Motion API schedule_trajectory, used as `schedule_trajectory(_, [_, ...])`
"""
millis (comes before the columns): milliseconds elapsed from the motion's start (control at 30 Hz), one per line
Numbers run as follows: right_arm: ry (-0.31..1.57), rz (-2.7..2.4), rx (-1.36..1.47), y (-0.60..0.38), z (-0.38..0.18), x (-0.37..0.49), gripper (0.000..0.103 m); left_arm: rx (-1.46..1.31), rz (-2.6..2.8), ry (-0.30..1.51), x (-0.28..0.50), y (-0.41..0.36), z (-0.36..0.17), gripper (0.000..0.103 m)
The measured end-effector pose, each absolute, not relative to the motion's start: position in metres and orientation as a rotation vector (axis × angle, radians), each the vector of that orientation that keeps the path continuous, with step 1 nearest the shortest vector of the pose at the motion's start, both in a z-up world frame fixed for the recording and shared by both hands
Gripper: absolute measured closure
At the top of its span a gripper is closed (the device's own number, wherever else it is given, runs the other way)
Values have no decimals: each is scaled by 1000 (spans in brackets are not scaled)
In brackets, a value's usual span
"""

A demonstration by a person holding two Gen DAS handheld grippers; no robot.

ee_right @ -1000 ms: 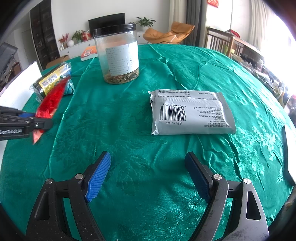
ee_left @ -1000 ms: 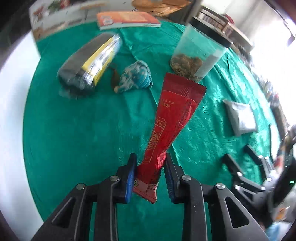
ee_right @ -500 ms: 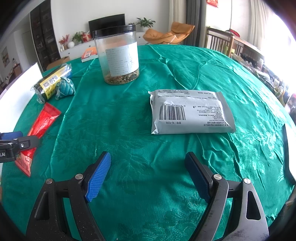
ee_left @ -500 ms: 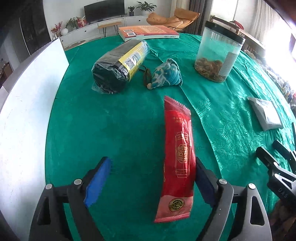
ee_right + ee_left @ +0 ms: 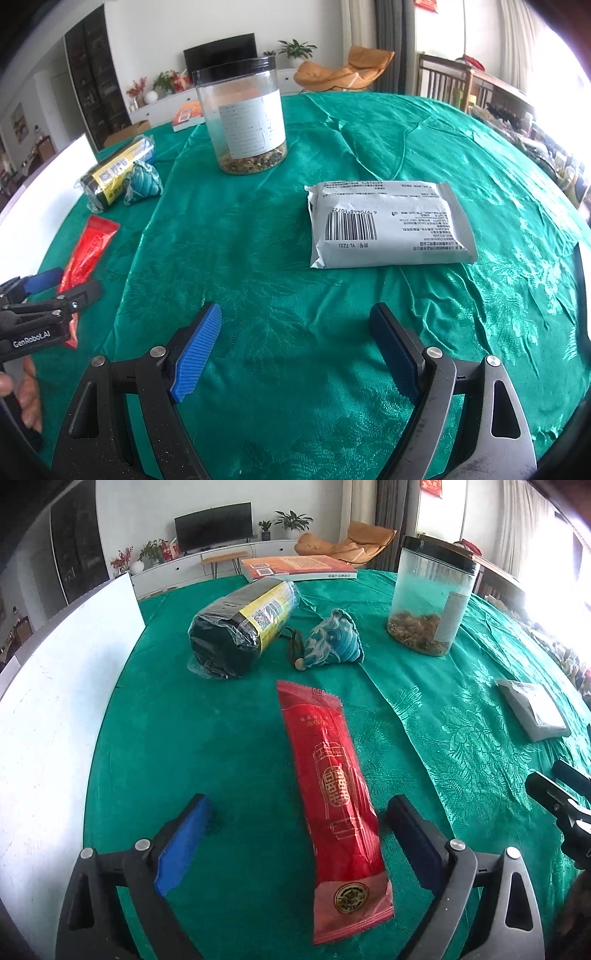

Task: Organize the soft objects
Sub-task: 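Lower the left tool onto the red packet while the right tool moves to the blue patterned pouch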

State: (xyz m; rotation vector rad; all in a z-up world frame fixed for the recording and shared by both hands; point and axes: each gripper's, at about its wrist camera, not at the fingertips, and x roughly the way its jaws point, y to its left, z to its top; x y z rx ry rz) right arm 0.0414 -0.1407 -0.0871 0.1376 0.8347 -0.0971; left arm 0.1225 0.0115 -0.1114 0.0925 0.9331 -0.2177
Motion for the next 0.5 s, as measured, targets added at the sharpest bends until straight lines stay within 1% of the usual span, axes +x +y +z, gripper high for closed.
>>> schedule_trajectory(133, [813, -70, 149, -138, -83, 38, 18, 97, -215, 940, 124, 11, -113, 2])
schedule_trajectory(233, [779, 26, 143, -125, -64, 52, 18, 95, -209, 942, 124, 10, -113, 0])
schedule_trajectory(333, [829, 163, 73, -96, -43, 101, 18, 94, -208, 942, 124, 10, -114, 0])
schedule_trajectory(367, [854, 205, 52, -85, -39, 120, 21, 94, -209, 942, 124, 10, -114, 0])
schedule_trajectory(500, [927, 314, -43, -38, -42, 189, 22, 94, -209, 942, 124, 11, -114, 0])
